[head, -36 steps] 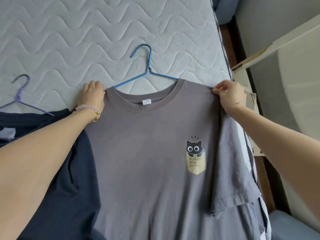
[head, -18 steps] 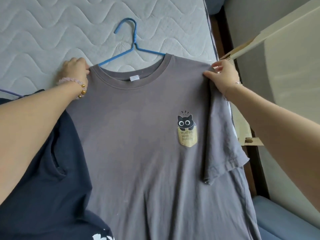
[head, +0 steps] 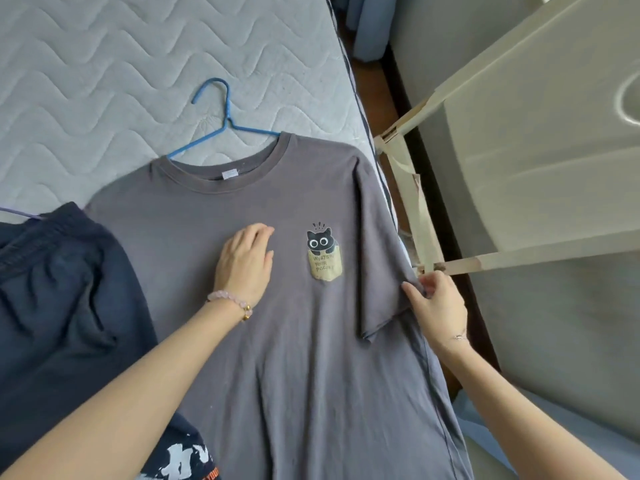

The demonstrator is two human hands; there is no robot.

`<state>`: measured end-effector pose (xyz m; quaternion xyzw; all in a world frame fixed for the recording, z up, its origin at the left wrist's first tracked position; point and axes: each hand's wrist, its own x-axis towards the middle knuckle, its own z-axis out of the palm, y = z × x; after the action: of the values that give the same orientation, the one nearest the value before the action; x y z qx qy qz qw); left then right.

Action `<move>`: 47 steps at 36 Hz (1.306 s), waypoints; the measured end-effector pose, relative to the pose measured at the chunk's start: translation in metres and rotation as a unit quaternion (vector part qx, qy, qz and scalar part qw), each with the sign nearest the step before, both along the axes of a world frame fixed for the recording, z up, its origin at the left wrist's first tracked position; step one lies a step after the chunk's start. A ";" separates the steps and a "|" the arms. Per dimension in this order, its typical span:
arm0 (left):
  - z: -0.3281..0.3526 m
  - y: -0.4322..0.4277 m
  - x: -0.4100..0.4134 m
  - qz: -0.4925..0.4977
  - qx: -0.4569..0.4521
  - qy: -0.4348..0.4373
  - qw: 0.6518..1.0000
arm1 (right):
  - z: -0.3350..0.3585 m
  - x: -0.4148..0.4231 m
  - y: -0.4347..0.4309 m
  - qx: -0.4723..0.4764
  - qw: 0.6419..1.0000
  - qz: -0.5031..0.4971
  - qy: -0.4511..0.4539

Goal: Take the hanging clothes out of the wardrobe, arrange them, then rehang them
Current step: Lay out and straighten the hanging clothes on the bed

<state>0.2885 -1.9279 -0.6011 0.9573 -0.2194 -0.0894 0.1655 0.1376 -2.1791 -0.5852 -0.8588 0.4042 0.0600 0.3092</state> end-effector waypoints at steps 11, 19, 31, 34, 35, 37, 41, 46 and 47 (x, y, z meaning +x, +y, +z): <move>-0.002 0.006 0.012 -0.028 0.084 0.036 0.995 | 0.005 0.012 -0.078 0.039 0.994 -0.094 -0.041; 0.004 -0.004 0.011 -0.020 0.151 0.075 0.985 | 0.006 0.039 -0.133 0.018 0.993 -0.102 -0.057; 0.033 -0.015 -0.015 0.020 0.160 0.122 0.979 | -0.025 -0.073 -0.054 0.249 0.960 -0.126 0.027; 0.053 -0.007 -0.049 0.016 0.125 0.110 0.986 | -0.010 -0.107 -0.028 0.259 0.960 -0.091 0.055; 0.059 -0.002 -0.062 0.017 0.115 0.115 0.987 | -0.002 -0.116 -0.020 0.254 0.962 -0.078 0.062; 0.070 0.011 -0.089 0.038 0.092 0.139 0.985 | 0.013 -0.134 -0.009 0.237 0.966 -0.064 0.079; 0.089 0.041 -0.156 0.168 -0.006 0.242 0.955 | 0.034 -0.170 0.010 0.250 0.960 -0.074 0.106; 0.114 0.084 -0.252 0.284 -0.099 0.339 0.892 | 0.063 -0.204 0.035 0.250 0.956 -0.065 0.140; 0.118 0.093 -0.272 0.301 -0.120 0.351 0.878 | 0.069 -0.210 0.044 0.246 0.956 -0.053 0.150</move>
<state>0.0164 -1.8346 -0.4835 0.8557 0.1433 -0.3387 0.3640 -0.0723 -2.1350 -0.5165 -0.7149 0.4634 0.2689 0.4493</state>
